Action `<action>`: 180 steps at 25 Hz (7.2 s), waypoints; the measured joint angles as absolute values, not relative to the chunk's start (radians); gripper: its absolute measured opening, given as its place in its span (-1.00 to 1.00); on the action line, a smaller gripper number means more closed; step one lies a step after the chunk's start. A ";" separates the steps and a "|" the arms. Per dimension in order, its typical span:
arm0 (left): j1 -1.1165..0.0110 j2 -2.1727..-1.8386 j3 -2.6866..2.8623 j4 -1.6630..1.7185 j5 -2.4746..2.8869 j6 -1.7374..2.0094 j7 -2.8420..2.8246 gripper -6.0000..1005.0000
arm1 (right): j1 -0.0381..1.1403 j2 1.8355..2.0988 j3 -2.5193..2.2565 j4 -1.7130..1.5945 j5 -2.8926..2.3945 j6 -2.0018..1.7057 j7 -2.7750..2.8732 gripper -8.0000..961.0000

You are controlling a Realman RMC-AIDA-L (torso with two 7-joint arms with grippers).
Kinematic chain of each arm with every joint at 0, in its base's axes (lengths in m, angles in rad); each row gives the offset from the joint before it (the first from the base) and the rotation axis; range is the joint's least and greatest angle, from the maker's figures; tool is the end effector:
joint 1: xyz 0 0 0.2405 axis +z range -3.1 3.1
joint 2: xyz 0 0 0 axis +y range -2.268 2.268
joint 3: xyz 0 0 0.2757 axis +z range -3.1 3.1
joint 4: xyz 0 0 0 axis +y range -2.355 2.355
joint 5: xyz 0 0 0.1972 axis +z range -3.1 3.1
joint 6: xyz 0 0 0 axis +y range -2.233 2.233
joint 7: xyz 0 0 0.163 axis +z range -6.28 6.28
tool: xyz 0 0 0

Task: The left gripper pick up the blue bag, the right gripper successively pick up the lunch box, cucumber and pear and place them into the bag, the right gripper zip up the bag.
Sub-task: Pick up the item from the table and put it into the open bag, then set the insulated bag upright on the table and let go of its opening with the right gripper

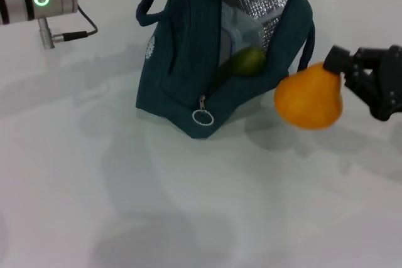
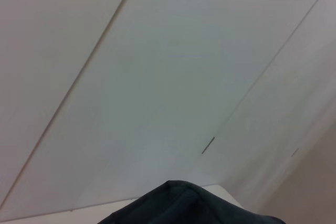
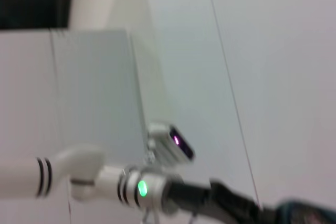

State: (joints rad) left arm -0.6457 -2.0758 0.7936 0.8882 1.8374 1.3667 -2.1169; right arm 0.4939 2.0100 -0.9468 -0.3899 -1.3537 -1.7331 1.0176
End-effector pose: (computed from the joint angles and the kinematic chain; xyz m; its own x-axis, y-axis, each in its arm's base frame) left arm -0.1856 0.4108 0.0184 0.4714 0.5854 0.6597 0.7707 -0.6370 0.0145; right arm 0.2278 0.3163 -0.0024 0.5658 -0.0299 -0.8240 -0.3060 -0.9356 -0.1762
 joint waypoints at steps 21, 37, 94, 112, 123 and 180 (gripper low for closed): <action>-0.675 -2.075 0.798 0.897 1.815 1.429 -2.205 -0.82 | 0.666 2.023 -0.987 -0.416 -1.245 -1.606 0.965 -0.94; -0.680 -2.075 0.798 0.890 1.816 1.428 -2.214 -0.82 | 0.739 2.028 -1.256 -0.308 -1.114 -1.371 0.842 -0.94; -0.631 -2.071 0.792 0.887 1.814 1.440 -2.221 -0.81 | 0.394 2.014 -1.191 -0.405 -1.022 -1.304 0.786 0.44; -0.634 -2.078 0.792 0.887 1.814 1.436 -2.225 -0.81 | 0.635 2.027 -1.273 -0.286 -1.023 -0.982 0.829 0.45; -0.641 -2.079 0.793 0.887 1.814 1.438 -2.222 -0.81 | 0.732 2.028 -1.299 -0.285 -1.007 -0.802 0.856 0.45; -0.484 -2.084 0.793 0.646 1.791 1.642 -1.996 -0.81 | 0.327 1.939 -1.351 -0.684 -1.082 -1.403 1.400 0.45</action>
State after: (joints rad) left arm -0.4845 -2.0838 0.7929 0.6456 1.7909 1.6419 -1.9960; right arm 0.3271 1.9393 -1.3508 -0.6836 -1.0825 -1.4032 1.3998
